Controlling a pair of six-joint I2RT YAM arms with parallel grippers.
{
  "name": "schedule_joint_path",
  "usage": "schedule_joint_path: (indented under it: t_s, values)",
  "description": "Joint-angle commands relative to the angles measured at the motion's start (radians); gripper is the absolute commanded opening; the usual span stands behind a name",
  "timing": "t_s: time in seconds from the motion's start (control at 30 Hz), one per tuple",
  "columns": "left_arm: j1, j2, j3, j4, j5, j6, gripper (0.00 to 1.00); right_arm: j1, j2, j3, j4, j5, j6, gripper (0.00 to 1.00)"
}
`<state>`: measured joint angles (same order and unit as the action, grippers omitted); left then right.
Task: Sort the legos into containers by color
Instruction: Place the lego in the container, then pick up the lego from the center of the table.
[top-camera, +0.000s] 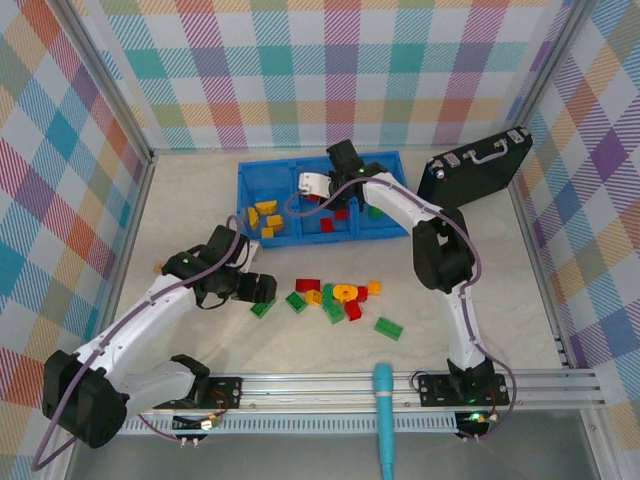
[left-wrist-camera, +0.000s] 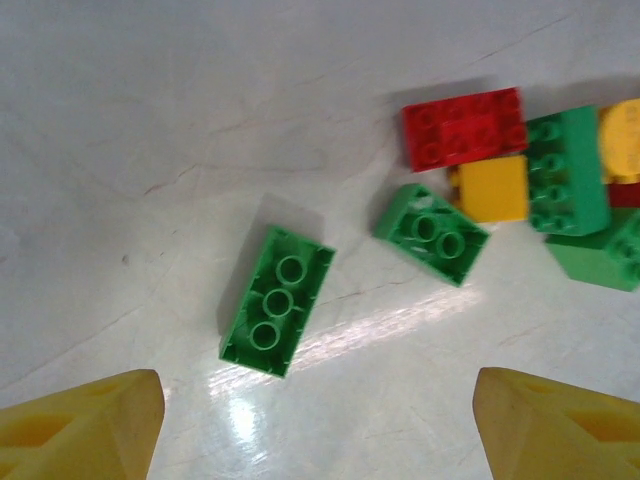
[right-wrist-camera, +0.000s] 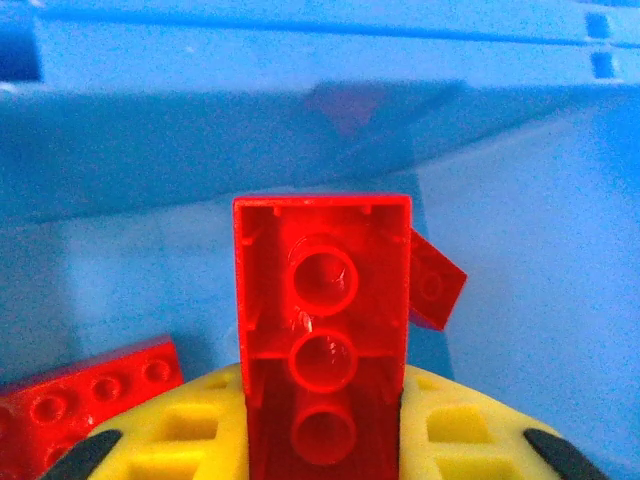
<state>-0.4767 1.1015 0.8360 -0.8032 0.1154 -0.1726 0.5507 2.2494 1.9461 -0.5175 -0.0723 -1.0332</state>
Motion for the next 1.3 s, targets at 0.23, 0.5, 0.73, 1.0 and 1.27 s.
schedule_joint_path:
  t_s: [0.23,0.5,0.73,1.0,1.27]
  values:
    - [-0.065,0.086,-0.099,0.089,-0.091,-0.105,0.8,0.005,-0.019,-0.006,0.007,-0.163,0.041,0.43]
    - [-0.068,0.205,-0.08,0.152,-0.082,-0.094,0.8,0.003,-0.092,-0.09,0.068,-0.213,0.038,0.51]
    - [-0.072,0.287,-0.081,0.161,-0.087,-0.098,0.71,-0.02,-0.351,-0.331,0.046,-0.217,-0.042,0.56]
    - [-0.077,0.366,-0.097,0.173,-0.031,-0.106,0.52,-0.024,-0.704,-0.663,-0.062,-0.104,0.034,0.59]
    - [-0.08,0.418,0.023,0.111,-0.01,-0.06,0.29,-0.022,-1.048,-0.913,-0.176,0.006,0.198,0.62]
